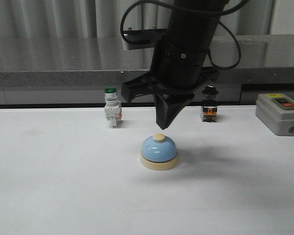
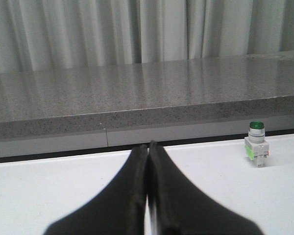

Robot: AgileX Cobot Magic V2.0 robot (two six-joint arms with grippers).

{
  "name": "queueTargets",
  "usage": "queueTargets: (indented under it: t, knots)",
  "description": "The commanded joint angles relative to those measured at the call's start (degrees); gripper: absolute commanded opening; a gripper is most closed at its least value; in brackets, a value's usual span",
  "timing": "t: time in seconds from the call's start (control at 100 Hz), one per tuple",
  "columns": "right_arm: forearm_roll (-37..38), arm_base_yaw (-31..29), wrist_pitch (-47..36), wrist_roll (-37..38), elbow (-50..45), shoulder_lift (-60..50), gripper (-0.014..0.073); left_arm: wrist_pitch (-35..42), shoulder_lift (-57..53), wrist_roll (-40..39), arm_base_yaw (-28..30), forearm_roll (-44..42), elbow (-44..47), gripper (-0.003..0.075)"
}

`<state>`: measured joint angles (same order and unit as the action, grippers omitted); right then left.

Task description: Place and press bell with both arms

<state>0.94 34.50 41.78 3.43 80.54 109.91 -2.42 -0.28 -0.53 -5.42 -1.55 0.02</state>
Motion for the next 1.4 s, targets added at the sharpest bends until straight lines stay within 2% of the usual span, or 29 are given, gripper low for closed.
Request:
queueTargets:
  t: [0.0, 0.36, 0.68, 1.0, 1.19, 1.39]
  knots:
    - [-0.46, 0.26, -1.56, -0.31, 1.78, -1.35, -0.0060, 4.60, -1.65, -0.57, 0.06, 0.01, 2.48, -0.0020]
    - [-0.41, 0.24, 1.48, -0.31, 2.34, -1.95, -0.0060, 4.60, -1.65, -0.57, 0.06, 0.01, 2.48, -0.0020]
    - [3.65, -1.05, 1.49, -0.31, 2.26, -11.40, -0.0060, 4.60, -1.65, -0.57, 0.06, 0.01, 2.48, -0.0020]
    - [3.65, -10.14, -2.40, -0.31, -4.67, -26.32, -0.0060, 4.60, -1.65, -0.57, 0.06, 0.01, 2.48, -0.0020]
    - [3.65, -18.04, -4.83, -0.31, -13.52, -36.41, -0.0060, 4.60, -1.65, -0.57, 0.06, 0.01, 2.48, -0.0020]
    - [3.65, -24.45, -10.97, -0.31, -24.56, -48.96, -0.0060, 4.60, -1.65, -0.57, 0.06, 0.01, 2.48, -0.0020]
